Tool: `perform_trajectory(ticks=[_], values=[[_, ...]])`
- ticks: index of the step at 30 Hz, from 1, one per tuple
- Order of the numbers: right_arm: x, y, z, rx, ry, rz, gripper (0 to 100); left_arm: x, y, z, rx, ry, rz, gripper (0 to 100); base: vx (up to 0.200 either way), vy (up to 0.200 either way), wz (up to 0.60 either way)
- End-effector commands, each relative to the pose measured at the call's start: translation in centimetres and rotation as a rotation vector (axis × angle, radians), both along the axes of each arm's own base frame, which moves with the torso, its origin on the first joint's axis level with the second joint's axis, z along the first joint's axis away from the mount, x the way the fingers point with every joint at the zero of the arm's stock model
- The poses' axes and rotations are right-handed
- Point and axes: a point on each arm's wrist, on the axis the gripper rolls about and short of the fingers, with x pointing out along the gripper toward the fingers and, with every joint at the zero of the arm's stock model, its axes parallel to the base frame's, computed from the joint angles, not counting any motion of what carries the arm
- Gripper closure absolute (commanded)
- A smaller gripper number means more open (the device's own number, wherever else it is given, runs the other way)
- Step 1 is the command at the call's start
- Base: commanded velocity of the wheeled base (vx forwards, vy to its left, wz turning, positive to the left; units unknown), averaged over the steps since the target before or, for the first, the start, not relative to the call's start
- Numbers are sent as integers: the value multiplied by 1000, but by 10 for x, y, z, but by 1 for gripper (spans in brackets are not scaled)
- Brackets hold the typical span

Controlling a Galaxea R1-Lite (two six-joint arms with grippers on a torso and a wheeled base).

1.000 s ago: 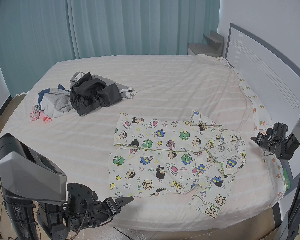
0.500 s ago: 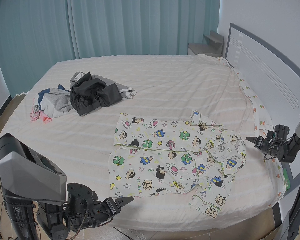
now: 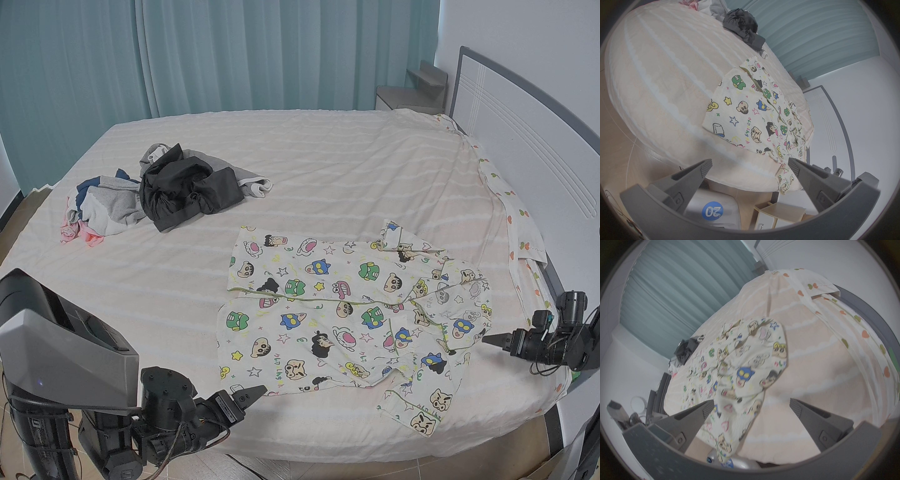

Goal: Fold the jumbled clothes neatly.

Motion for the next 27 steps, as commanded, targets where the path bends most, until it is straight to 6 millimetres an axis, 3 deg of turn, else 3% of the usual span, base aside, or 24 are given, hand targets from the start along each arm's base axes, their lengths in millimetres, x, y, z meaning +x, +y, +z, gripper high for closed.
perform_trajectory(ticks=[1,9,16,27], values=[[-33,17,4,-32,-11,77,0,0,-9,0,2,-29,-2,0,-200,0,0],[-42,36,-7,-18,42,152,0,0,-9,-2,6,-25,-1,0,-200,0,0],[-37,46,-23,-2,102,196,0,0,-9,-3,6,-23,-2,0,-200,0,0],[-11,68,-28,112,48,168,0,0,-9,-6,15,-12,-2,0,0,0,0]])
